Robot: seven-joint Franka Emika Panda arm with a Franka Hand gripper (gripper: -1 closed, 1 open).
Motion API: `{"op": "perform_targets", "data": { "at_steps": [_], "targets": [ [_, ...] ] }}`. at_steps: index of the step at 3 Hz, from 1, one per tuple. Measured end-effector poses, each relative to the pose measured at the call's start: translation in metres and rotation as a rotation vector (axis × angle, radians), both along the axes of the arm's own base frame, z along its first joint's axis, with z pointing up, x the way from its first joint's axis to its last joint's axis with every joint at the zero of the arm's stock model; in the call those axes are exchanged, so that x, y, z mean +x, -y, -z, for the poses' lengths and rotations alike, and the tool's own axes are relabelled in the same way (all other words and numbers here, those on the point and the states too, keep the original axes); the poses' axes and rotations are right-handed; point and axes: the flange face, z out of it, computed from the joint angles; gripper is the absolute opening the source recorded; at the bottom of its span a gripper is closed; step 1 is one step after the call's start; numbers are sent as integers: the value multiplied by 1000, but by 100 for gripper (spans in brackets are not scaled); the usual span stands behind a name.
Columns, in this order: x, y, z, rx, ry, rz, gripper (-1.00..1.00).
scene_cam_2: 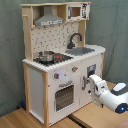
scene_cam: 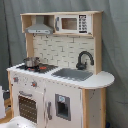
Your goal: Play with the kitchen
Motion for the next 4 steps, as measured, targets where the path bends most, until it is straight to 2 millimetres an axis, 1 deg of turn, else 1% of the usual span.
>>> {"op": "perform_targets", "data": {
  "at_steps": [1, 2, 4],
  "targets": [
    [-25, -6, -22, 16, 32, -14, 100],
    [-50, -7, -30, -3, 57, -12, 100],
    [-63, -10, -71, -131, 49, -15, 100]
  ]
}}
